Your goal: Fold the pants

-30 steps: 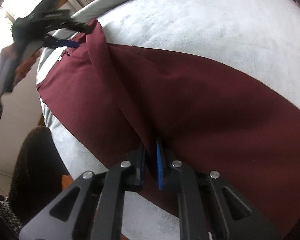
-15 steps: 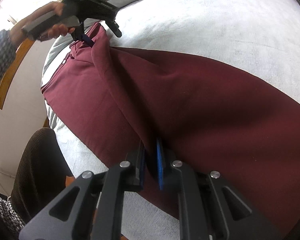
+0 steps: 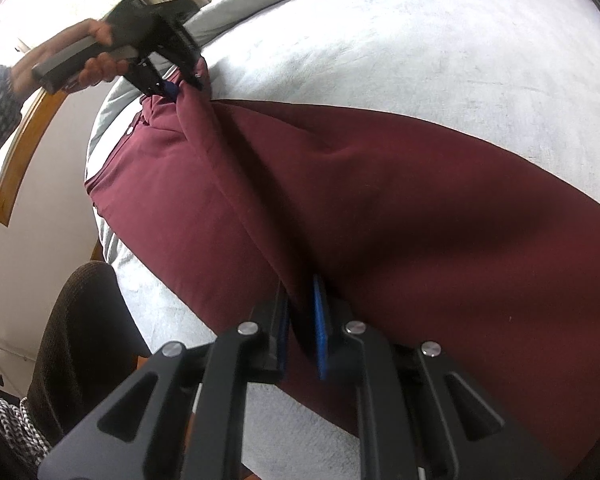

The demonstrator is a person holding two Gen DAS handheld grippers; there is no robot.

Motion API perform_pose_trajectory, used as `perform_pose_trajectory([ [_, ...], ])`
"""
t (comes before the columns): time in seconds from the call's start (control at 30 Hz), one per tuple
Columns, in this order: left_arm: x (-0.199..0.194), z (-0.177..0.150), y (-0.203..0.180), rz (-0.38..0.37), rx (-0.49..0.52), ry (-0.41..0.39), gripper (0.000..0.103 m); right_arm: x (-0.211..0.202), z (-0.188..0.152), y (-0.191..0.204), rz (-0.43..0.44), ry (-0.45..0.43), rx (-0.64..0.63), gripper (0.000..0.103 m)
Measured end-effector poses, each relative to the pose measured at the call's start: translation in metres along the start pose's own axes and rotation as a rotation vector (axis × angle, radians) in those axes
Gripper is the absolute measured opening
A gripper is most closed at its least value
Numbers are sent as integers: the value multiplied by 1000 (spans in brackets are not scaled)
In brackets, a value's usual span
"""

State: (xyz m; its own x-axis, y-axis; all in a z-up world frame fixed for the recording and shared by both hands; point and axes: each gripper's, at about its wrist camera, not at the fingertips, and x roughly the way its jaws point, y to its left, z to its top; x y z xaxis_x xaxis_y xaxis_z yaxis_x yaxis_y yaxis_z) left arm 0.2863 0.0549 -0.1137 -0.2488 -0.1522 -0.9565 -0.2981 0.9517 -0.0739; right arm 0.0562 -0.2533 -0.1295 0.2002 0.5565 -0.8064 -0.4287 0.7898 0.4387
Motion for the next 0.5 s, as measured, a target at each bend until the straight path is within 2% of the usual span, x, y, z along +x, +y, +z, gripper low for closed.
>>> perform_pose_trajectory([
  [0.07,-9,-15,7,-38,-14,-71,18,-2,0,-1,3,-5,5,11],
  [0.13,-24,-38,10,-69,10,-177,17,-5,0,-3,9,-9,10,11],
  [0.2,-41,-75,16,-101,47,-315,17,-9,0,-3,13,-14,10,11],
  [0.37,-58,-176,48,-184,99,-574,18,-20,-2,-3,31,-15,15,10],
  [0.43,-44,-200,62,-187,103,-597,19,-23,-3,-4,40,-3,16,10],
  [0.47,-35,-195,68,-195,95,-594,19,-23,-6,-3,39,10,9,10],
  [0.5,-23,-204,79,-198,86,-583,20,-20,-8,1,34,23,-1,10],
])
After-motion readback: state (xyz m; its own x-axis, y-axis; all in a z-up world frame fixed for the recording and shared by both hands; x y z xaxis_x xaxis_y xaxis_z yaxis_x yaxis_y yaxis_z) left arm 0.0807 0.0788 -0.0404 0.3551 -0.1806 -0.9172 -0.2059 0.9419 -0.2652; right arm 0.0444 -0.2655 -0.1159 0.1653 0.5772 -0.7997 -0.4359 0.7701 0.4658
